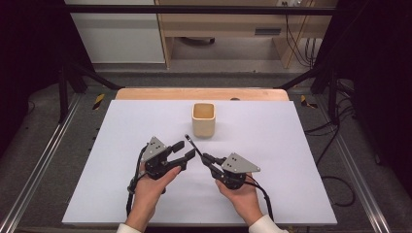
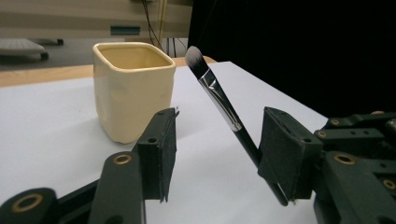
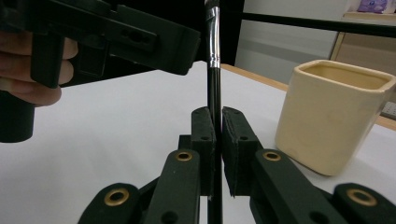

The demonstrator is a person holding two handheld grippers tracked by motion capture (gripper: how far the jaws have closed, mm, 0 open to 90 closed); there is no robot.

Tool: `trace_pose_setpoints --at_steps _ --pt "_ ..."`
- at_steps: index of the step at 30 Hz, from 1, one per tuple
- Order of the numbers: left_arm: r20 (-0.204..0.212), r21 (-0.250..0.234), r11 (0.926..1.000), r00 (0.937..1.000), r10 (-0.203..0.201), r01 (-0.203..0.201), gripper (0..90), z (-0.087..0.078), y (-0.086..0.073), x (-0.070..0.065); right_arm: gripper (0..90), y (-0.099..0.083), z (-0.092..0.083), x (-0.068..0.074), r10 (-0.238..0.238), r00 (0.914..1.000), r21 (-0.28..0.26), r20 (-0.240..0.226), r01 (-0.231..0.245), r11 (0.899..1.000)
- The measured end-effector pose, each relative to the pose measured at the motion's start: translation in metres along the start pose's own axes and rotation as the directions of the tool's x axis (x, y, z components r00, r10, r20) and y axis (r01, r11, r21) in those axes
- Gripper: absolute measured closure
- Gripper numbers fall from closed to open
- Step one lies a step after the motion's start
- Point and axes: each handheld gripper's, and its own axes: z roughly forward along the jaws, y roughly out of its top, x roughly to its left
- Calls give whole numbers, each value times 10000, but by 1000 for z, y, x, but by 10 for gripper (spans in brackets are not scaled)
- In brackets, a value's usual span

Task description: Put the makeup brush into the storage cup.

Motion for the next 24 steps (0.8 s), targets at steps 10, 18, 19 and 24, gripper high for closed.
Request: trace_pose_setpoints --at_steps 10,18,19,24 --pt "196 135 9997 9996 -195 192 568 5 -3 2 836 -1 2 3 -29 9998 68 -204 30 10000" --pt "335 126 9993 9988 -347 343 640 8 -4 1 836 -1 4 7 14 9995 119 -324 -10 9999" --pt "342 110 9992 9987 -383 380 647 9 -5 1 836 -1 4 7 27 9995 117 -324 -23 9999" --pt "499 -2 9984 9971 -571 572 705 10 -8 2 836 -2 5 7 75 9988 170 -482 -66 9998"
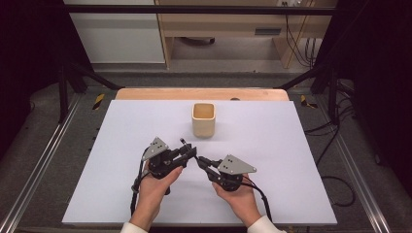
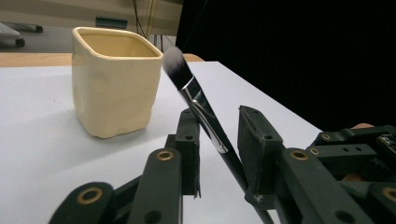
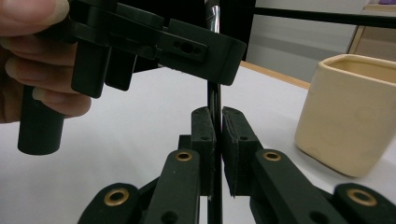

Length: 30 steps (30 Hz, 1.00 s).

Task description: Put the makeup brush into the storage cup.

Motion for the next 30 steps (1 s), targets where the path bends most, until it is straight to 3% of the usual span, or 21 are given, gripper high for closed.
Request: trace_pose_setpoints --at_steps 11,14,18,25,30 --pt "412 -43 9997 9989 222 -220 836 -1 0 -7 835 -1 2 1 24 9999 179 -99 -22 9998" --pt "372 -53 9992 9985 407 -406 837 0 0 -8 863 -1 2 1 23 9998 158 -180 -20 9999" --pt "99 -196 9984 9985 532 -530 838 -4 2 -6 846 -2 2 0 57 9998 319 -180 -51 9995" --pt "-106 -320 9978 9982 582 -585 838 -9 4 -2 825 -3 3 0 43 9998 473 -175 -34 9989" --pt "-209 -274 9961 9963 832 -837 838 -11 6 -3 784 -4 4 -1 50 10000 652 -46 -47 9979"
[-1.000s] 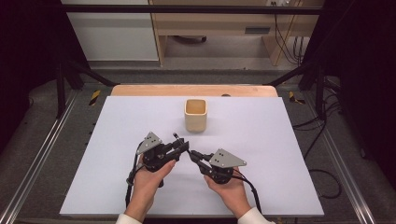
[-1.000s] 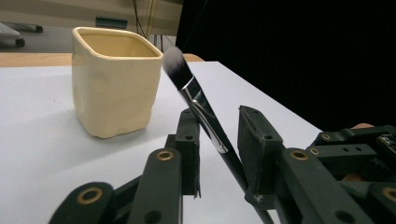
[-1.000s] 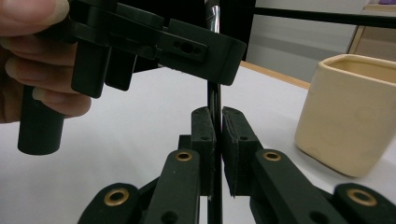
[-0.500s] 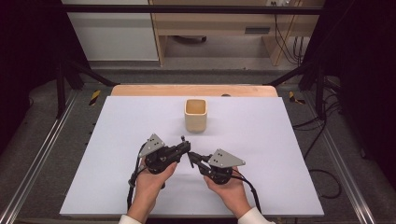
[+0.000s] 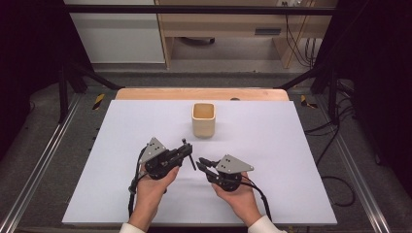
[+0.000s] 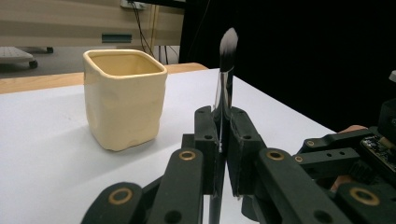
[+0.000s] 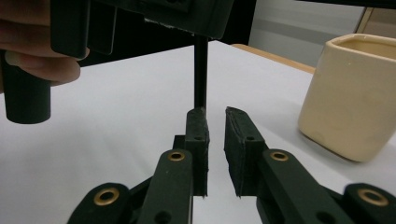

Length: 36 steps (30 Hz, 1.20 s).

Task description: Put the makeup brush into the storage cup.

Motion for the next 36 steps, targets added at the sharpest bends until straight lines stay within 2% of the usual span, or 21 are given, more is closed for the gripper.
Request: trace_pose_setpoints --at_steps 3,9,10,11,12,13,14,15,16,17,18,19,20,21,23,24,28,32,36 --pt "-31 15 10000 10000 33 -33 838 0 0 0 756 0 0 0 -46 10000 49 82 46 10000" --pt "-153 -67 9999 9998 115 -116 838 -2 2 2 601 -1 2 -2 138 9988 328 461 -153 9993" --pt "-222 -107 9999 9997 131 -133 838 -3 3 2 550 -2 2 -2 137 9979 414 625 -163 9990" --pt "-222 -107 9999 9997 131 -133 838 -3 3 2 550 -2 2 -2 137 9979 414 625 -163 9990" --pt "-254 -101 9997 9994 224 -226 838 -3 5 2 491 -1 2 -2 83 9971 479 757 -120 9988" --pt "-254 -101 9997 9994 224 -226 838 -3 5 2 491 -1 2 -2 83 9971 479 757 -120 9988" --pt "-267 -104 9996 9993 255 -258 838 -4 7 2 425 -2 2 -3 -26 9950 617 996 -35 9981" --pt "-267 -104 9996 9993 255 -258 838 -4 7 2 425 -2 2 -3 -26 9950 617 996 -35 9981" --pt "-292 -87 9994 9990 328 -331 838 -3 9 3 352 -2 3 -2 -301 9901 763 1371 198 9969" --pt "-292 -87 9994 9990 328 -331 838 -3 9 3 352 -2 3 -2 -301 9901 763 1371 198 9969" --pt "-345 -61 9992 9986 393 -396 838 -3 11 2 287 -3 3 -3 -359 9870 941 1569 212 9953" --pt "-345 -61 9992 9986 393 -396 838 -3 11 2 287 -3 3 -3 -359 9870 941 1569 212 9953" --pt "-368 -68 9990 9983 441 -444 838 -2 14 2 222 -3 4 -3 -277 9852 1057 1691 98 9943" --pt "-368 -68 9990 9983 441 -444 838 -2 14 2 222 -3 4 -3 -277 9852 1057 1691 98 9943" --pt "-389 -26 9986 9978 532 -533 838 -2 17 0 160 -2 4 -4 -242 9840 1199 1766 29 9928" --pt "-389 -1 9982 9974 607 -608 838 -2 18 0 110 -3 3 -5 -96 9841 1425 1771 -160 9897" --pt "-412 62 9969 9961 786 -784 838 0 26 -2 75 -4 1 -8 104 9837 1638 1795 -403 9857" --pt "-396 7 9953 9945 967 -967 838 5 35 -1 57 -3 -7 -12 252 9853 1363 1692 -487 9895" --pt "-366 8 9948 9941 1021 -1022 838 12 45 1 54 -3 -12 -16 184 9856 1233 1681 -395 9916"
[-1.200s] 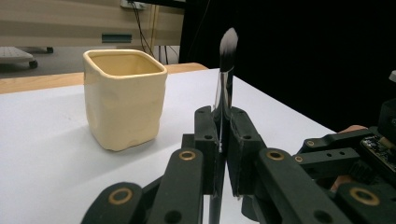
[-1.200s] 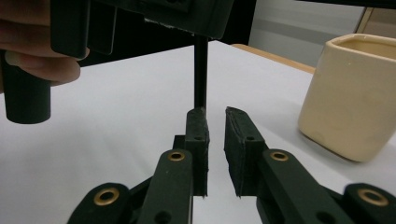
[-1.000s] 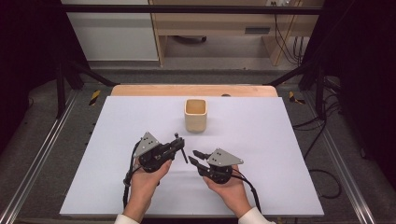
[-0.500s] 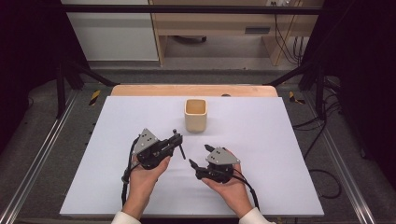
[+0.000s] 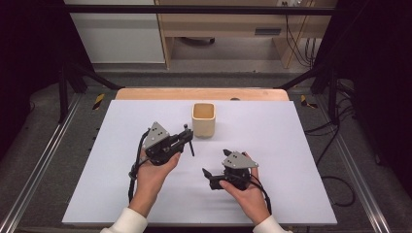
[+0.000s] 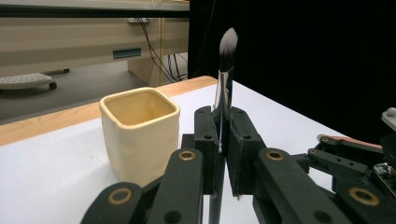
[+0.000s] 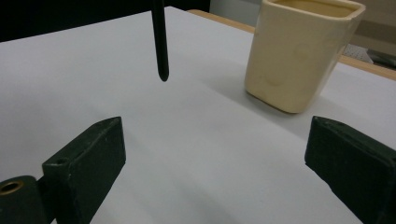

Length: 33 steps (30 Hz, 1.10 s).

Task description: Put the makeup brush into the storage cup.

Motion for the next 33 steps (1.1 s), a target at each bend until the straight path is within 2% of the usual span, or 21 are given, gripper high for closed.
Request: trace_pose_setpoints --at_steps 7,14,19,25,26,28,33 --pt "24 -3 9999 9999 121 -121 838 11 13 6 69 -4 -6 -7 -270 9985 18 473 270 9996" --pt "76 -285 9989 9993 369 -367 838 19 38 13 63 -9 -9 -15 -238 9941 -372 1055 279 9989" --pt "-20 -316 9983 9988 494 -494 838 21 48 14 59 -11 -13 -18 -311 9932 -505 1118 369 9980" --pt "-75 -322 9977 9982 597 -599 838 26 60 12 61 -15 -22 -24 -246 9908 -765 1334 351 9965" --pt "-100 -294 9979 9983 567 -570 838 28 62 11 64 -17 -27 -27 -68 9899 -855 1415 190 9962" --pt "-125 -287 9981 9985 539 -543 838 29 64 11 66 -18 -28 -29 -54 9891 -838 1471 179 9963" --pt "-420 -254 9977 9972 614 -625 837 33 71 12 66 -22 -35 -40 212 9866 -944 1616 -59 9955"
